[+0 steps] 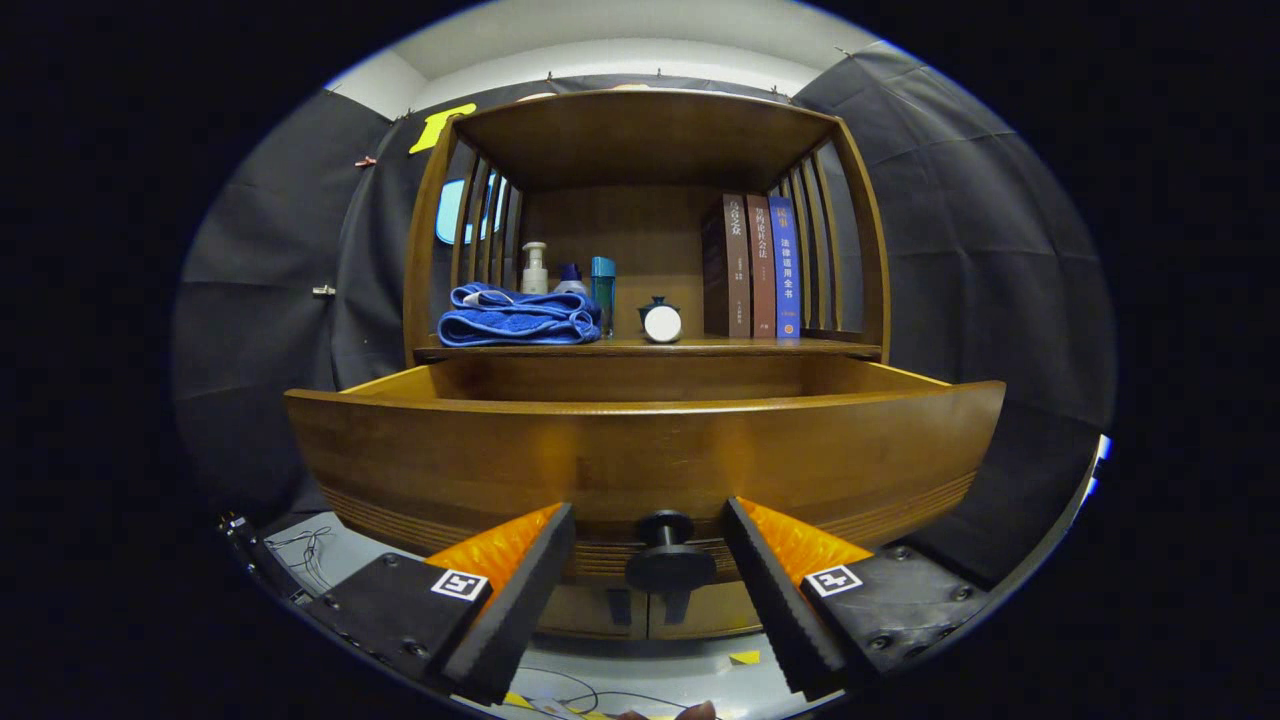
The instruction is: Pull open the drawer, take out the items inside it, and place them on the countertop above the cabinet.
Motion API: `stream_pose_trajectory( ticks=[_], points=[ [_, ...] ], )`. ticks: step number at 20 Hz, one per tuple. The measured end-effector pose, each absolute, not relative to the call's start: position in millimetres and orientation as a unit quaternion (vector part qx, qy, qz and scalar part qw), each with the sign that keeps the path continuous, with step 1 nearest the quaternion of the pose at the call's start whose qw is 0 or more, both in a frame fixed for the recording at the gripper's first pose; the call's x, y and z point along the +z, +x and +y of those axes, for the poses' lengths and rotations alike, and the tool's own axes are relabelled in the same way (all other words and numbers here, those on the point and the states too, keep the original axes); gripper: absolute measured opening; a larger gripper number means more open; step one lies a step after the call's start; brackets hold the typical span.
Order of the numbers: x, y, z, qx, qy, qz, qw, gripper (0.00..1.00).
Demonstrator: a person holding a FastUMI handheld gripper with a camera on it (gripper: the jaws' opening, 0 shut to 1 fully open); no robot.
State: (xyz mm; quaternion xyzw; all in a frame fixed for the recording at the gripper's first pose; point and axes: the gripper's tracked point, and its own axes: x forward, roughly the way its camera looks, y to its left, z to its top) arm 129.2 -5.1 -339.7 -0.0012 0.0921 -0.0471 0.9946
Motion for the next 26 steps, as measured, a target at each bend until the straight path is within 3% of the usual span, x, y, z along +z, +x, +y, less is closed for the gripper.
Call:
stream_pose_trajectory(
  ticks=[26],
  points=[
    [-348, 269, -14, -0.048, -0.022, 0.109, 0.993, 0.99]
  ],
)
